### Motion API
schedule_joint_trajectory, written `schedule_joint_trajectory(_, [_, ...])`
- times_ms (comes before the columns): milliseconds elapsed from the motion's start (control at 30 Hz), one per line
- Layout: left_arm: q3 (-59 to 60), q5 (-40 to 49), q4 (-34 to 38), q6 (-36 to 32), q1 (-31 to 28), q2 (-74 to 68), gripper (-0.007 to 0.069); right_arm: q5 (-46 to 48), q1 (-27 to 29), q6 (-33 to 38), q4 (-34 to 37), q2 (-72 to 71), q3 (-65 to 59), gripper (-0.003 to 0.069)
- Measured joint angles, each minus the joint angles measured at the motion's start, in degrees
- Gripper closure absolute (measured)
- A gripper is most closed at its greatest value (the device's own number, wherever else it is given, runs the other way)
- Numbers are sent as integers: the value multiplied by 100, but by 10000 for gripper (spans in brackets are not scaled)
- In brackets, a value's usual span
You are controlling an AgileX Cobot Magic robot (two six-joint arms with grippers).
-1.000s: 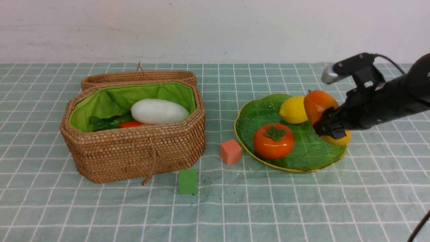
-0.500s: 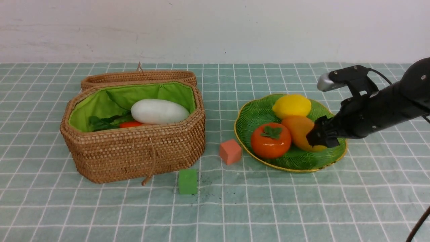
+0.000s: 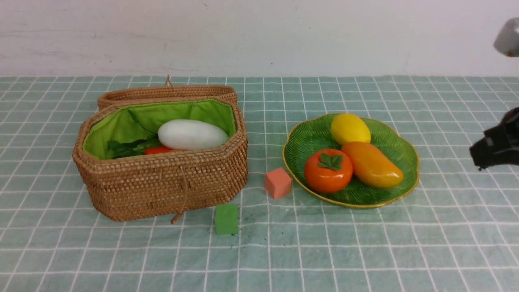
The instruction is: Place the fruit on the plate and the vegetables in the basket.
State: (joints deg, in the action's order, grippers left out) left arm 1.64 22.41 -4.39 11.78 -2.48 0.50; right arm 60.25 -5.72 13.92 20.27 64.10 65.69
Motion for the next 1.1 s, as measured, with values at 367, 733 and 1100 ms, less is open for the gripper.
schedule_joint_trajectory(367, [0,0,0,0,0,0,386,1160,0,-481,0,-1756,-378,674])
schedule_joint_trajectory(733, [0,0,0,0,0,0,386,612,326,-349,-552,-3327,-846,666])
schedule_joint_trajectory(1100, [0,0,0,0,0,0,386,-2711,732,-2293,-2777,-6030,-4907,658])
